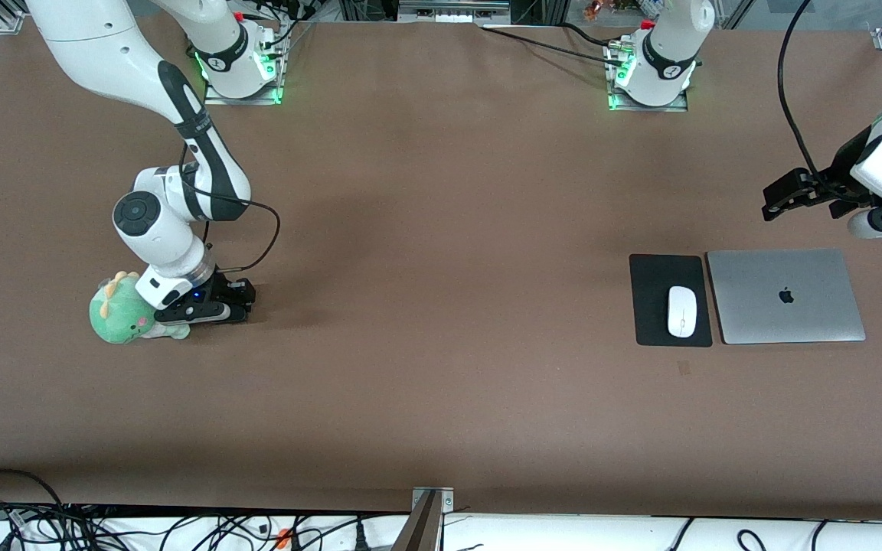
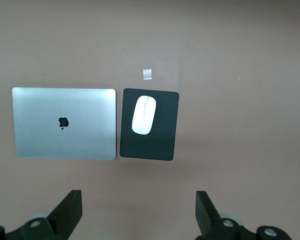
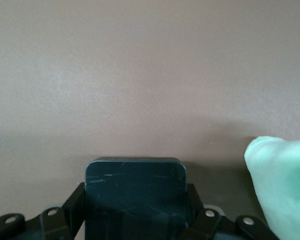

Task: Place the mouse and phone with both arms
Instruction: 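Carry the black phone beside the green plush toy with the right gripper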

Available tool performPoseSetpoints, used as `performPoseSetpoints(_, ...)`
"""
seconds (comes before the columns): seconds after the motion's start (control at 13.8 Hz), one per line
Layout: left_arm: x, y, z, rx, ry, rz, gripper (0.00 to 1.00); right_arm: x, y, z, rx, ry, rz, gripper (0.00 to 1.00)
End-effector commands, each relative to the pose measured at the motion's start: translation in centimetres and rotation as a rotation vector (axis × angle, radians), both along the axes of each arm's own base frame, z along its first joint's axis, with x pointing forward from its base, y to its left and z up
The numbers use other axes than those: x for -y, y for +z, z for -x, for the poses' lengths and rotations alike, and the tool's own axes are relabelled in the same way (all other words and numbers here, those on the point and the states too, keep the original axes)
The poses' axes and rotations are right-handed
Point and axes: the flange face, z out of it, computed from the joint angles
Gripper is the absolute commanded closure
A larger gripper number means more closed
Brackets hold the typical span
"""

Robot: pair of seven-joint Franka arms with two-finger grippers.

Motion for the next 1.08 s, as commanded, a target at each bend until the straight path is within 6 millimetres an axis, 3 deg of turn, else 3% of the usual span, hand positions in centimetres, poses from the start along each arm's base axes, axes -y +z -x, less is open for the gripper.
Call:
performPoseSetpoints(0.0, 0.3, 0.8, -0.3, 0.009, -0.001, 0.013, 0.0, 0.3, -0.5, 1.0, 0.036, -0.014, -0.019, 0.91)
performPoseSetpoints(0.22, 0.2, 0.9, -0.3, 0.01, 0.0, 0.013, 0.0, 0.1, -1.9, 1.1, 0.059, -0.017, -0.022, 0.9)
performPoseSetpoints(0.29, 0.3, 0.8, -0.3, 0.009, -0.001, 0.013, 0.0, 0.0, -2.0, 1.1, 0.058, -0.015, -0.022, 0.82)
performPoseSetpoints(0.36, 0.4, 0.9, -0.3, 0.01, -0.003, 0.011, 0.0, 0.1, -1.9, 1.1, 0.059, -0.017, -0.023, 0.63)
performPoseSetpoints(0.43, 0.5, 0.9, -0.3, 0.01, -0.005, 0.011, 0.0, -0.1, -1.9, 1.1, 0.059, -0.018, -0.024, 0.17)
performPoseSetpoints(0.51, 0.4, 0.8, -0.3, 0.009, -0.005, 0.008, 0.0, -0.2, -1.8, 1.1, 0.056, -0.016, -0.025, 0.0)
performPoseSetpoints(0.72, 0.1, 0.4, -0.5, 0.001, 0.0, 0.009, 0.0, -1.0, -0.6, 0.8, 0.057, -0.003, -0.033, 0.0)
performPoseSetpoints(1.01, 0.3, 0.3, -0.6, 0.0, -0.003, 0.012, 0.0, -1.9, 4.1, -1.0, 0.013, 0.003, -0.038, 0.0)
